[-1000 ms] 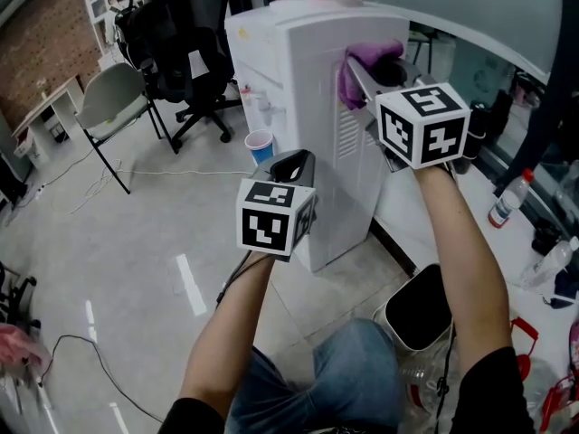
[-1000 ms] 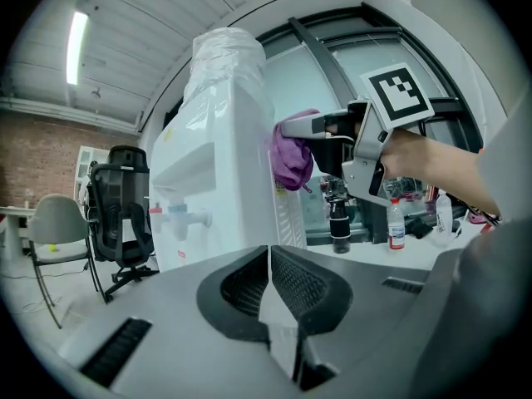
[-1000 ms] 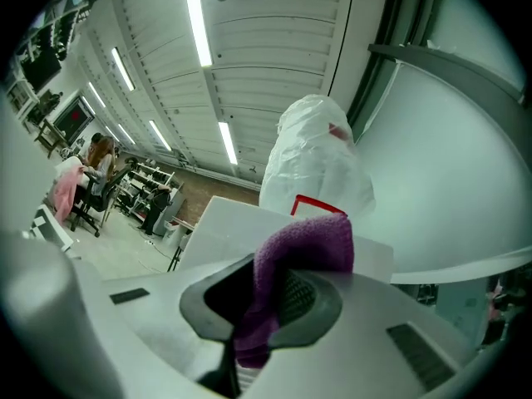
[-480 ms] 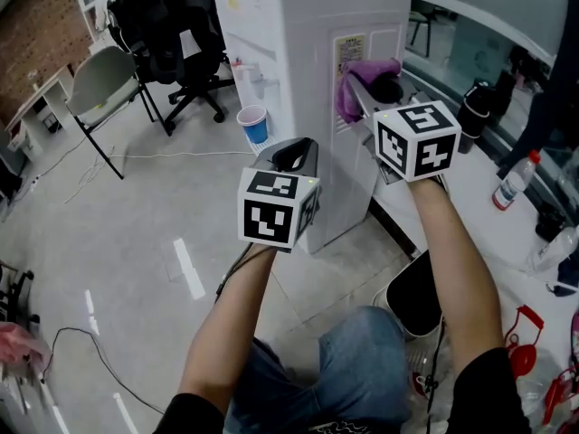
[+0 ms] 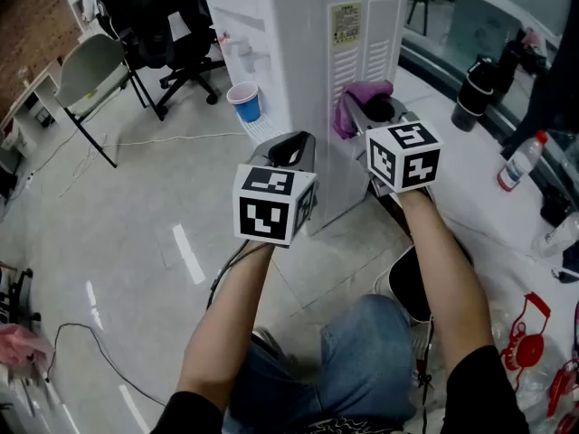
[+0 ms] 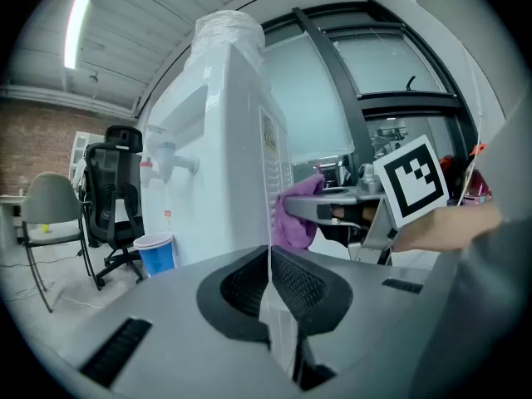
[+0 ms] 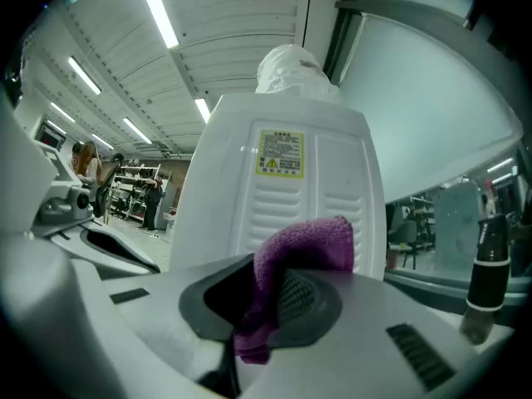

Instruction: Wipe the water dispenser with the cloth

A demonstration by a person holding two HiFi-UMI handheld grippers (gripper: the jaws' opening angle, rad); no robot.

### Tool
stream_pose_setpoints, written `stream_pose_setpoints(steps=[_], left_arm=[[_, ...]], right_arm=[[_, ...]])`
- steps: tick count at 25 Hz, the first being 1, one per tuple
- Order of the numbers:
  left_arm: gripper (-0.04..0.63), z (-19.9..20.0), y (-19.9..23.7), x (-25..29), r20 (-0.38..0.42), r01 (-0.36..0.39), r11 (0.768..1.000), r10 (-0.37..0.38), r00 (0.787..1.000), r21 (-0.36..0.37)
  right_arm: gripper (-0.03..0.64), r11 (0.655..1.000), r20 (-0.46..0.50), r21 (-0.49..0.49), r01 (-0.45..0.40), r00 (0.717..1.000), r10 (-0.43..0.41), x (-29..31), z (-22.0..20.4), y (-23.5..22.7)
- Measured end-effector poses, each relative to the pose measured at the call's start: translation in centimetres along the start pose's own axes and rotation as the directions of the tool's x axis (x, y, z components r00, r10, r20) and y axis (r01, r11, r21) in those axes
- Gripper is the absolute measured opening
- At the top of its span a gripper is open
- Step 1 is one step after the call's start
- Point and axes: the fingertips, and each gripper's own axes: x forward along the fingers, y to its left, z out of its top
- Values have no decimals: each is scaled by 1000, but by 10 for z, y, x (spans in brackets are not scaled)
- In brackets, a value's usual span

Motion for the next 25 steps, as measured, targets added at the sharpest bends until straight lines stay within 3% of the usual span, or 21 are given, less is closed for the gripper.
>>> stream_pose_setpoints(steps=[15, 25], left_arm=[[32, -33, -4, 7, -6, 10, 1000, -10, 1000, -23], [32, -42, -3, 11, -16, 13, 1000, -13, 1000, -8]], right_arm=[[46, 992, -163, 123, 38, 986, -17, -1, -139, 11], [46, 972, -271, 213, 101, 962, -41, 3, -238, 17]])
